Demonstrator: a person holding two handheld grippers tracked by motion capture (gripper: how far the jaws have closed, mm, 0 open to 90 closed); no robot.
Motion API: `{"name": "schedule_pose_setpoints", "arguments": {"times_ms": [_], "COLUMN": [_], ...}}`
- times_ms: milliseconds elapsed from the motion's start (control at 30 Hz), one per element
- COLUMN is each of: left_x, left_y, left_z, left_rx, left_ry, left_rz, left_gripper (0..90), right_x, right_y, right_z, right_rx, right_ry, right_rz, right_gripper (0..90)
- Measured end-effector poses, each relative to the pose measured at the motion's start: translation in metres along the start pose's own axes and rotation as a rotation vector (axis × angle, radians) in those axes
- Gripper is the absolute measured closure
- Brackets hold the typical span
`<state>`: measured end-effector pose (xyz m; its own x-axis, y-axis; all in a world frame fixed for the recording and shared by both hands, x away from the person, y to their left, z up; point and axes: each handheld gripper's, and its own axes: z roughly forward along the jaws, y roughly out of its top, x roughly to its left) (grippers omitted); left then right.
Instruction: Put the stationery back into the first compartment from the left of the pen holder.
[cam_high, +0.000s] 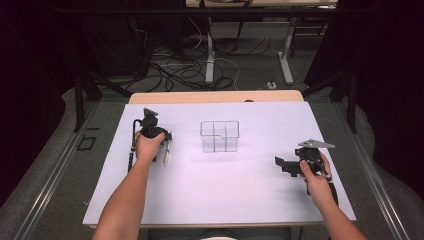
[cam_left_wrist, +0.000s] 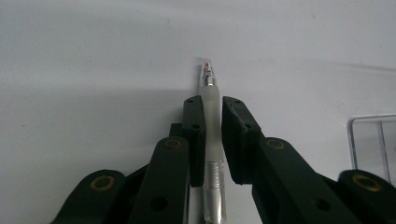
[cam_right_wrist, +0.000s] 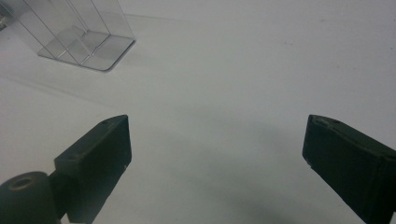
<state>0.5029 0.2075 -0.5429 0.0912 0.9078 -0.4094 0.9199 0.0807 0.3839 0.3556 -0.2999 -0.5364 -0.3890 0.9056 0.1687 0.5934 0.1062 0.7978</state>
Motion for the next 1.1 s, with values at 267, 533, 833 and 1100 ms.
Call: {"name": "schedule_pose_setpoints", "arguments": {"times_ms": [267,533,833,1100], "left_x": [0.003,0.001,-0.006,-0.013], "left_y": [0.0,0.0,-0.002,-0.003], "left_z": [-0.002,-0.006,-0.014,-0.025], "left_rx": [0.006,-0.008,-0.04,-0.091], "left_ry": [-0.004,-0.014,-0.048,-0.08], "left_rz": [-0.009,-0.011,-0.008,0.0], "left_gripper": [80.1,80.1,80.2,80.2], "right_x": [-0.001,-0.002,-0.002,-0.002], "right_y": [0.0,0.0,0.0,0.0], "right_z": [0.0,0.0,0.0,0.0], "right_rx": [0.0,-0.001,0.0,-0.002], "right_ry": [0.0,0.0,-0.001,-0.002], "right_rz": [0.005,0.007,0.008,0.009], "right_gripper": [7.8,7.9,7.9,7.9]}}
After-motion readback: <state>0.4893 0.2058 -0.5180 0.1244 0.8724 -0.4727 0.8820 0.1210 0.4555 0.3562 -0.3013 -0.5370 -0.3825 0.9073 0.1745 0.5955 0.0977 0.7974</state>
